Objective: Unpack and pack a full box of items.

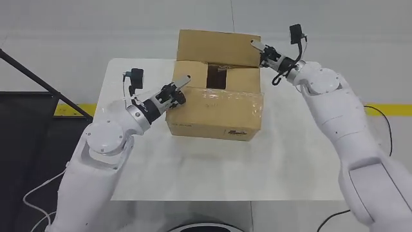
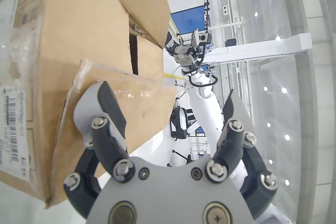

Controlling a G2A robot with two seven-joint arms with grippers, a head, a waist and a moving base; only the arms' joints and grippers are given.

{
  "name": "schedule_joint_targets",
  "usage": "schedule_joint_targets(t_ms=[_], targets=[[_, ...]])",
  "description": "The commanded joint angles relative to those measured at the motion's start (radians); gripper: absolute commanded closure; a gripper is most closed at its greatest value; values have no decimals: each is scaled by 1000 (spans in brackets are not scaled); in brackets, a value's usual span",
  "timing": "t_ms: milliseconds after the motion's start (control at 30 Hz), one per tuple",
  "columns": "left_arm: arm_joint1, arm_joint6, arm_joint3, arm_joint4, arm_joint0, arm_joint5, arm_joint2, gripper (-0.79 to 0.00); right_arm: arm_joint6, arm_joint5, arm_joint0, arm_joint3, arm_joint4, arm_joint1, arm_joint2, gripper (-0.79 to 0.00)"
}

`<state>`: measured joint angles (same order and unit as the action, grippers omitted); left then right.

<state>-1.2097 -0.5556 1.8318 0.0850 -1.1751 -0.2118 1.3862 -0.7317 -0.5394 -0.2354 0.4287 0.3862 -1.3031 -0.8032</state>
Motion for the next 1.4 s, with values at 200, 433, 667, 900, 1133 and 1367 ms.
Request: schedule_joint_targets(t_ms=[200,433,667,900,1133,1367], targets=[[1,-3,-18,7,13,3,-13,-785,-179,-100,25,-81,173,-12,-70,-785],[1,-2,-32,14,18,7,-27,-785,-296,-133,28,-104,240,-5,-115,-785],[1,13,-29,21,13,8,-31,-785,-440,-109,19,-72,274,12,-148,-785],[-3,61,-32,35,11,0,-40,-785,-534,-16,-22,29,247,40,-157,-785],[-6,88,-47,23,27,-16,-66,-785,-578,29,-76,141,219,73,-172,-785],[-8,107,-51,13,31,-13,-79,-785,-625,76,-123,215,187,103,-183,-785]])
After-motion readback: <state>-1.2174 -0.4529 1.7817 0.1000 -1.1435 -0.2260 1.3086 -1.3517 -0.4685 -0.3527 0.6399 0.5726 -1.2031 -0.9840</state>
